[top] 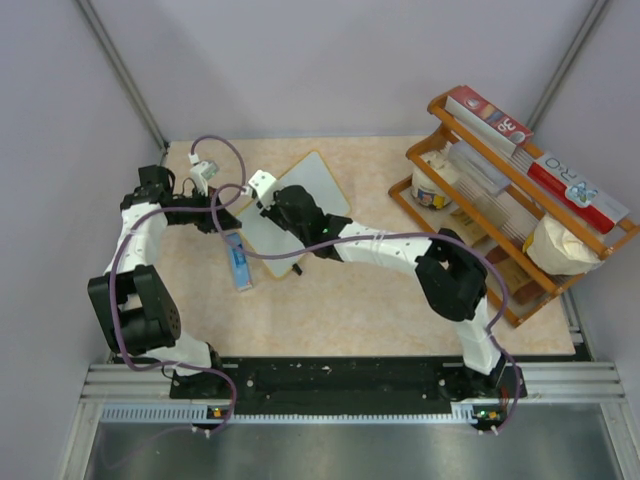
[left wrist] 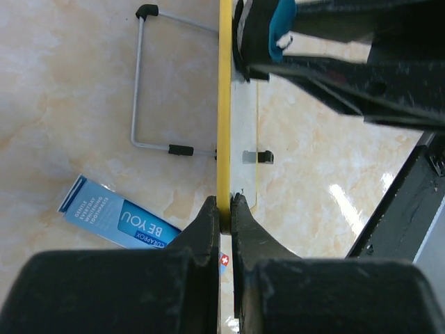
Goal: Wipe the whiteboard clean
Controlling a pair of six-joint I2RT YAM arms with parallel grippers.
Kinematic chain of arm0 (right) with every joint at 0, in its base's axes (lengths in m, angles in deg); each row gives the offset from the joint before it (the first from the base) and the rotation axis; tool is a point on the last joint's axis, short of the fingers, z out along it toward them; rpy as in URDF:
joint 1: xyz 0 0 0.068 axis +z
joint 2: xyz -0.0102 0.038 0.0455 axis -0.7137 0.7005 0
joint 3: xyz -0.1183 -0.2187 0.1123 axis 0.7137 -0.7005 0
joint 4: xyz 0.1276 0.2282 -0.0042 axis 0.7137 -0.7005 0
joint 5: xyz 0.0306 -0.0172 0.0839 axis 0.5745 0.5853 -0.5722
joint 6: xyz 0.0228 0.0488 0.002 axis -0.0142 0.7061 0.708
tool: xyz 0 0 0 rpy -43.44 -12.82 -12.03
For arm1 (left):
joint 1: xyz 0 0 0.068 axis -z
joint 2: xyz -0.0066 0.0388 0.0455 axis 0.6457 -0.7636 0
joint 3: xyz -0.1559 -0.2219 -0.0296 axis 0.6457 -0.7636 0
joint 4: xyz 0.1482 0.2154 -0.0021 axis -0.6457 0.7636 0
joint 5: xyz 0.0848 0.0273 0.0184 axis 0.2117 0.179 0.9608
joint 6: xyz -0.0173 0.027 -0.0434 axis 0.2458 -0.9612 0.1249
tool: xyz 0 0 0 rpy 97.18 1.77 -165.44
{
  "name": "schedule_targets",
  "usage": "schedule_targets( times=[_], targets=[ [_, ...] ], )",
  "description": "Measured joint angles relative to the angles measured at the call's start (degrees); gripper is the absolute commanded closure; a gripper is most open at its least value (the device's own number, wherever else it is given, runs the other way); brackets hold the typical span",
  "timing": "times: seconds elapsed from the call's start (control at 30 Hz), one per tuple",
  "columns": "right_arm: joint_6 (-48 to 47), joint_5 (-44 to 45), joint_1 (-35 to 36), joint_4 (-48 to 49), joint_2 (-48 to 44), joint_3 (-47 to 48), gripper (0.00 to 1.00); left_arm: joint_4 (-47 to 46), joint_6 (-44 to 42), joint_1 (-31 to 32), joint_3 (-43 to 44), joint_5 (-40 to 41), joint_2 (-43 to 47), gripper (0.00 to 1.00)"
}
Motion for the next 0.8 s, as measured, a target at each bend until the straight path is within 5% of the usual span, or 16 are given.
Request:
schedule_targets(
  times=[0.47, 0.8],
  targets=[
    [1.2, 0.9, -12.5, 3.1, 0.0, -3.1, 1.0, 0.3, 0.0, 0.0, 0.0, 0.0, 0.0, 1.0],
    [2.7, -0.5, -14.8, -0.3, -7.3, -14.1, 1.0, 2.1, -1.6, 0.2, 1.0, 0.3, 0.0, 1.0]
  ],
)
